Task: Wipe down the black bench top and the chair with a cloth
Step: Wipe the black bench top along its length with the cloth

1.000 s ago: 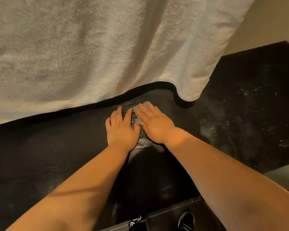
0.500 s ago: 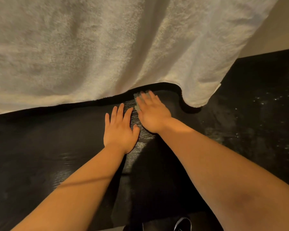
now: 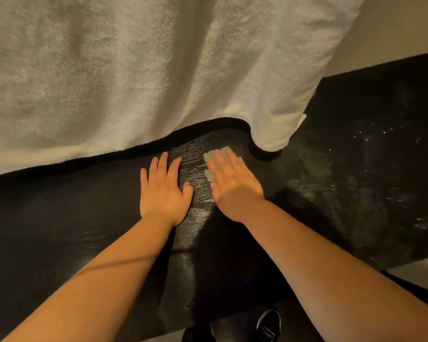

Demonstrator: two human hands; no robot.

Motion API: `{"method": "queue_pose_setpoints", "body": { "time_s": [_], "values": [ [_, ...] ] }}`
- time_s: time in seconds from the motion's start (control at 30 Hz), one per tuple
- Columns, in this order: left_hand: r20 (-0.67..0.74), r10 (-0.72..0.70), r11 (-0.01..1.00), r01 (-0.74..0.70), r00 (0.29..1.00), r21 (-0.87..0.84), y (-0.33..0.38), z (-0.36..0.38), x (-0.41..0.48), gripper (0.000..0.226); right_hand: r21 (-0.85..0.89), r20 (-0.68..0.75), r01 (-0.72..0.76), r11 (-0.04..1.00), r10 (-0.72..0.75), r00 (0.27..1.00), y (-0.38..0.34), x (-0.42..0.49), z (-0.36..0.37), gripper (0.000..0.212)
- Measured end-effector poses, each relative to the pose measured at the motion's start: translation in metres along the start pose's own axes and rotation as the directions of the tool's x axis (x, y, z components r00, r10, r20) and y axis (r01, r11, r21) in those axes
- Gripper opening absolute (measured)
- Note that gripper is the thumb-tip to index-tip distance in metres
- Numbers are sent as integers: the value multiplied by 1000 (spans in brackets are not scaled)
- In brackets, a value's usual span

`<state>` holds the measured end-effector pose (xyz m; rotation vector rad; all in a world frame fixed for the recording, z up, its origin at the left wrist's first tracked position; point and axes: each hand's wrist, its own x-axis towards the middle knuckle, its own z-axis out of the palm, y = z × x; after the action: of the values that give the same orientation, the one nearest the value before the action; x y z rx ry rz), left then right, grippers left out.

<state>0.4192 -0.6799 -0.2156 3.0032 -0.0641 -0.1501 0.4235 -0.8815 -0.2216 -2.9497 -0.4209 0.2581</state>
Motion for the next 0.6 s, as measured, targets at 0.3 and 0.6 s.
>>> {"method": "queue_pose_setpoints", "body": {
  "time_s": [0.3, 0.6],
  "values": [
    [5, 1, 1000, -1, 1000, 2, 1, -2, 0, 73, 7, -142, -462, 887, 458, 878, 86, -27, -27, 46],
    [10, 5, 1000, -4, 1000, -23, 0, -3, -2, 70, 149, -54, -39, 988, 48, 997, 35, -67, -13, 64]
  ]
}}
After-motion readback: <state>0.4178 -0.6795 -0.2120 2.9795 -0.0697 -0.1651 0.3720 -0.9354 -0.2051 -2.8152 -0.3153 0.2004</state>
